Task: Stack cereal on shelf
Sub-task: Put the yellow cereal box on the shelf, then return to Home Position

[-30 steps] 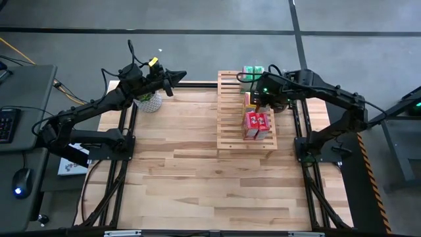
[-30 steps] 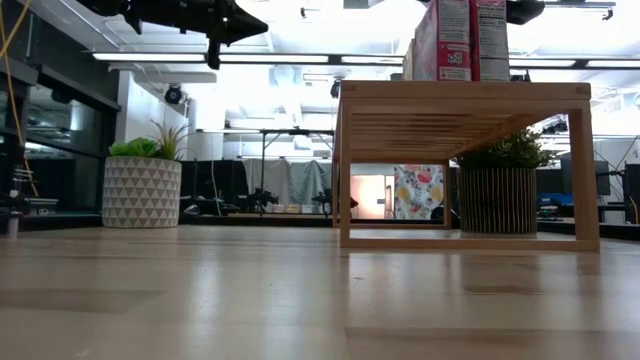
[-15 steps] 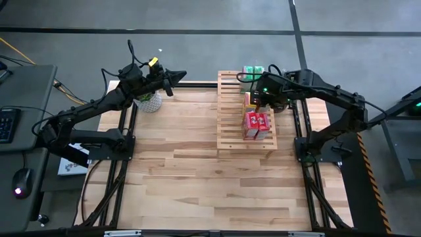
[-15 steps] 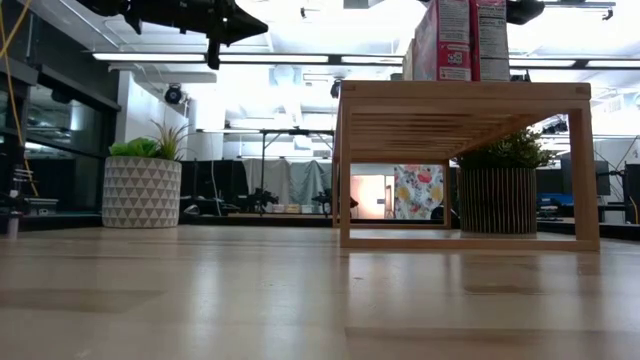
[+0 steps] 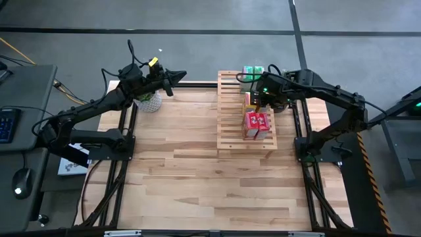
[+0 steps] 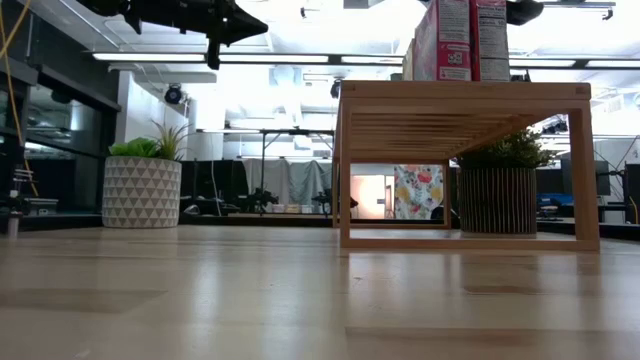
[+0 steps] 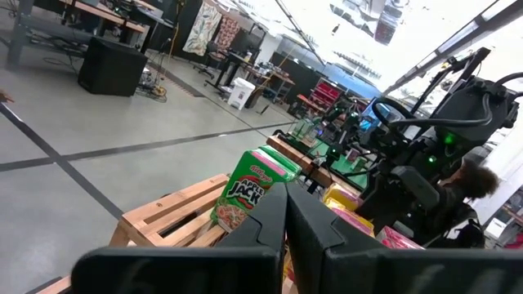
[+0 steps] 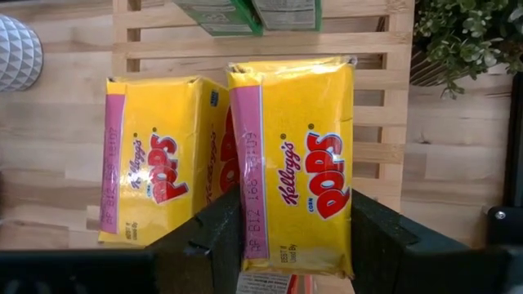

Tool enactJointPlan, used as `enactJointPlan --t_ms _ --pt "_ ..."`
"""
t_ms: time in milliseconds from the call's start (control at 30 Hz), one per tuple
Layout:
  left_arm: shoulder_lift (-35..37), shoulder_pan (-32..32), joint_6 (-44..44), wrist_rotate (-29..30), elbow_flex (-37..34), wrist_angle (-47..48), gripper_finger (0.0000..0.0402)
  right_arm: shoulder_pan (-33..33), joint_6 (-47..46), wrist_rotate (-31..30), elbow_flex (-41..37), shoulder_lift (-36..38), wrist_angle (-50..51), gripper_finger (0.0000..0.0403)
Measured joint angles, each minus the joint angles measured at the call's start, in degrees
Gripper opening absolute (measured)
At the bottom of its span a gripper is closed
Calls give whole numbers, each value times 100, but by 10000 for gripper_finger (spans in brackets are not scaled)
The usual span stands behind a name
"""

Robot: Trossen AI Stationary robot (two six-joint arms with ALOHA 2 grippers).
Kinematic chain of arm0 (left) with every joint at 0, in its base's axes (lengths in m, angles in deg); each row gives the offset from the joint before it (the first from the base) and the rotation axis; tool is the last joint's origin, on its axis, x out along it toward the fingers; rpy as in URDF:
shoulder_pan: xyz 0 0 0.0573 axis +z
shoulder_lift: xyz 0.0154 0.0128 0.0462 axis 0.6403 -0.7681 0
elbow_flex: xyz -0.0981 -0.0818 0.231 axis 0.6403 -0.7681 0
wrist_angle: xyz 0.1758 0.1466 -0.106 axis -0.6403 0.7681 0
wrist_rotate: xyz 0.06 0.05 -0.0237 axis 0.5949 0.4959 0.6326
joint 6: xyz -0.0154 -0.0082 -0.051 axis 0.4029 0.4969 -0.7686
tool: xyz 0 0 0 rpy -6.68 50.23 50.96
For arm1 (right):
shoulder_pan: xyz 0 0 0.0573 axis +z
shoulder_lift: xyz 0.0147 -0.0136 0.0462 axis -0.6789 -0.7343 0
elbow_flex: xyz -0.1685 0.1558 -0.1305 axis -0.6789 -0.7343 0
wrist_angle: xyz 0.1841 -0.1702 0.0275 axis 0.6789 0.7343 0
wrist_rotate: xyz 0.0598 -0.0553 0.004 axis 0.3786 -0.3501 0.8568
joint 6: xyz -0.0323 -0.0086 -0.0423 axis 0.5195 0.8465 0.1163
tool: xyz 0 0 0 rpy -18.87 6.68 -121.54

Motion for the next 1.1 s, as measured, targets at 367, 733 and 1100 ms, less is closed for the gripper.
enactJointPlan --t_ms 367,733,1100 --pt "0 0 0 0 0 0 0 197 -6 -59 0 0 2 186" --pt "0 0 -4 0 0 -2 0 251 -112 -155 2 0 41 268" --pt "0 0 -9 -2 0 -4 0 249 15 -61 11 339 45 271"
